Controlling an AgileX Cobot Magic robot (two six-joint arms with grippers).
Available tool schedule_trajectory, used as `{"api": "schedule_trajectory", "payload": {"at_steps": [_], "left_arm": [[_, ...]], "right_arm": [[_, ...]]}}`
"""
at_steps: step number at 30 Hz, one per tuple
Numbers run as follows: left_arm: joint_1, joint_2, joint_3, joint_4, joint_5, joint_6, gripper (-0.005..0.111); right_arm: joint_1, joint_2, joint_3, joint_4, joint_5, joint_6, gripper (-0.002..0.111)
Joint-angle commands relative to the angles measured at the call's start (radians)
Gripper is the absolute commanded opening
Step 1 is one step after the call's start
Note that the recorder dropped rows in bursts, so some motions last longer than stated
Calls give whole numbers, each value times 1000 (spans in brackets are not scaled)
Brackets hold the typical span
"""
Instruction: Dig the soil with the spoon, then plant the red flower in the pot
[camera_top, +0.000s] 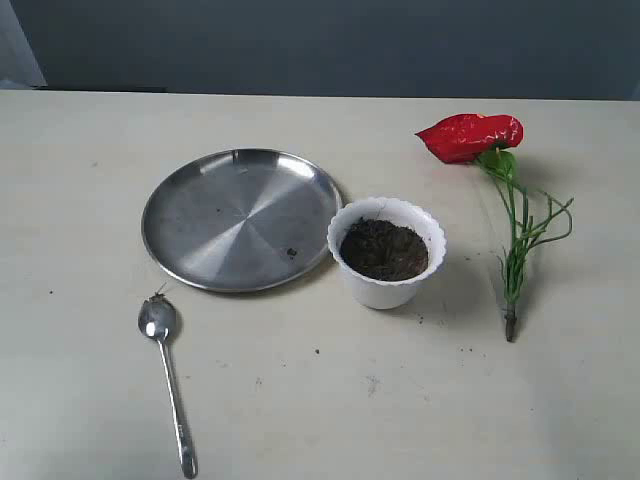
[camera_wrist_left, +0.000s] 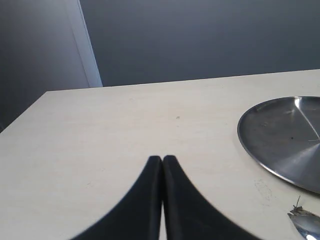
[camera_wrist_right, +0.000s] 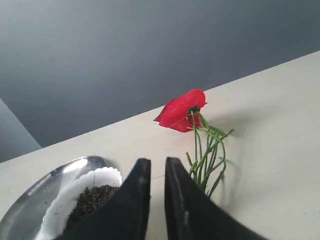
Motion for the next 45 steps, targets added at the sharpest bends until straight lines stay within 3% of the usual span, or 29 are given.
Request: {"api": "schedule_trajectory", "payload": {"at_steps": [1,5,15,23,26,30,34,41,45], "left_arm": [[-6,-5,-4,2,-5,-4,0],[-6,-5,-4,2,-5,-4,0],[-6,-5,-4,2,-5,-4,0],[-6,-5,-4,2,-5,-4,0],[-6,-5,-4,2,-5,-4,0],[-6,-5,-4,2,-5,-4,0],[-6,-5,-4,2,-5,-4,0],[-6,-5,-4,2,-5,-4,0],[-6,-5,-4,2,-5,-4,0]], "right_arm": [[2,-6,8,233,-239,68,12],[2,-6,8,361,-474,77,12],[2,-6,8,361,-500,80,12],[2,14,8,389,-831,51,12],[2,86,-76,322,-644,8,12],[2,276,-336,13,-250,14,12],[36,505,-587,-36,-14,-43,12],[232,925,-966,109,451,-438,12],[436,1114,-1029,153,502,-489,12]]}}
